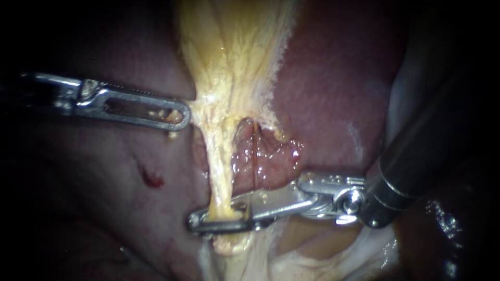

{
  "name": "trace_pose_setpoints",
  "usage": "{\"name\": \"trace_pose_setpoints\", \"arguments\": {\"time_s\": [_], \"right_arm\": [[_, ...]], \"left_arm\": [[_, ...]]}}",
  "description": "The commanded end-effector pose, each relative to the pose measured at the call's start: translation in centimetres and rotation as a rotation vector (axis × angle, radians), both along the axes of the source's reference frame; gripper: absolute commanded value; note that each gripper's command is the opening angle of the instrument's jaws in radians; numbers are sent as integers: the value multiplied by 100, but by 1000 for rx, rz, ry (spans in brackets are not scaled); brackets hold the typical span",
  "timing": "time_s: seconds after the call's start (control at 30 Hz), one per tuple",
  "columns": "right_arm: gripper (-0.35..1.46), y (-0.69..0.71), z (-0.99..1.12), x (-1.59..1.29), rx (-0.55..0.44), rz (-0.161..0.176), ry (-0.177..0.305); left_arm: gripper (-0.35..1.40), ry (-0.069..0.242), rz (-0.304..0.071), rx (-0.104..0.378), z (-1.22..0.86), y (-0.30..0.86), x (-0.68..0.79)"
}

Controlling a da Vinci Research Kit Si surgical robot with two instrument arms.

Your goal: Going back second clip left tube

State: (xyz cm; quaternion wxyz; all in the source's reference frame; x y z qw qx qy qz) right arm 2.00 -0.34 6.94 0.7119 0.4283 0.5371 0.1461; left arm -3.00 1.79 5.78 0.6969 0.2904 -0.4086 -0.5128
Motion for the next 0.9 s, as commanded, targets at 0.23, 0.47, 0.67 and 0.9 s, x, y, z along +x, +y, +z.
{"name": "trace_pose_setpoints", "arguments": {"time_s": [0.23,0.47,0.67,0.9], "right_arm": [[6,-1,1,0,-51,6,52],[45,1,3,6,-63,77,47],[50,11,16,13,-174,125,39],[50,20,29,6,-247,143,38]], "left_arm": [[-35,0,0,0,0,0,0],[-35,0,0,-1,0,0,0],[-35,0,0,-1,0,0,0],[-35,0,0,-1,0,-1,1]]}}
